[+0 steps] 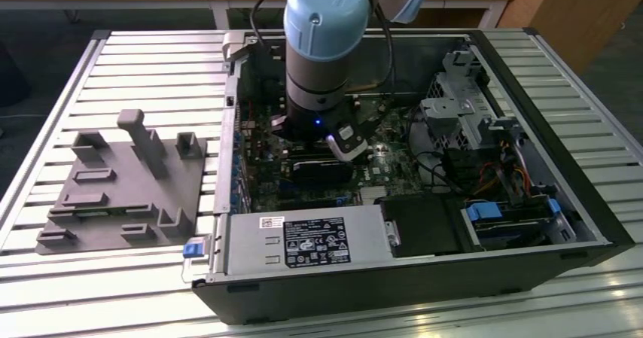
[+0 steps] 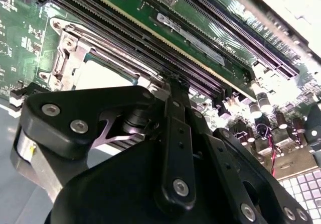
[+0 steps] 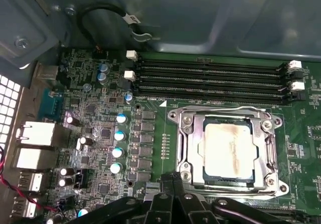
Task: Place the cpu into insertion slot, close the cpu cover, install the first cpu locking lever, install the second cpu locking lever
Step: 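Install the second cpu locking lever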
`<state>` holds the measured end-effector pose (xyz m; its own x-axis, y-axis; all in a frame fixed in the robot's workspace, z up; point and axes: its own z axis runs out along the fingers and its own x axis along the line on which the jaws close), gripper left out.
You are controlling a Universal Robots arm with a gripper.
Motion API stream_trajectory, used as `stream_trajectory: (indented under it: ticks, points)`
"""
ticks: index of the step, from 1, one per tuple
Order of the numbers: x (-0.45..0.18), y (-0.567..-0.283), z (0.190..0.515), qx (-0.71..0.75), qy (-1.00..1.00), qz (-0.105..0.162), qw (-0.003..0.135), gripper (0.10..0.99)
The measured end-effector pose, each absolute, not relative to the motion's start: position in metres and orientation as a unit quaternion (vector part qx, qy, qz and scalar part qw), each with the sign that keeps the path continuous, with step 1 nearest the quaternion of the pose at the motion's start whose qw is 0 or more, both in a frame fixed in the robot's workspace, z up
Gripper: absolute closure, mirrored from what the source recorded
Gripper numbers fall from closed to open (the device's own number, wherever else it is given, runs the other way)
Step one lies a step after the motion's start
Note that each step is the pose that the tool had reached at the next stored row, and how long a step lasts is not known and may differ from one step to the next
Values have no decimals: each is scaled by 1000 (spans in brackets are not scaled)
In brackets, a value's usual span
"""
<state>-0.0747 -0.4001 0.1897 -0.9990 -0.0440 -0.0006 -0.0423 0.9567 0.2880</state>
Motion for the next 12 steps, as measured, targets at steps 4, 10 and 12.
stream_trajectory:
  ticks: [4, 10, 12]
  points:
    - [-75, -400, 190, 21, -989, -146, 3, 980]
    - [-75, -400, 197, 20, -989, -146, 3, 980]
    - [-75, -400, 205, 20, -989, -146, 2, 980]
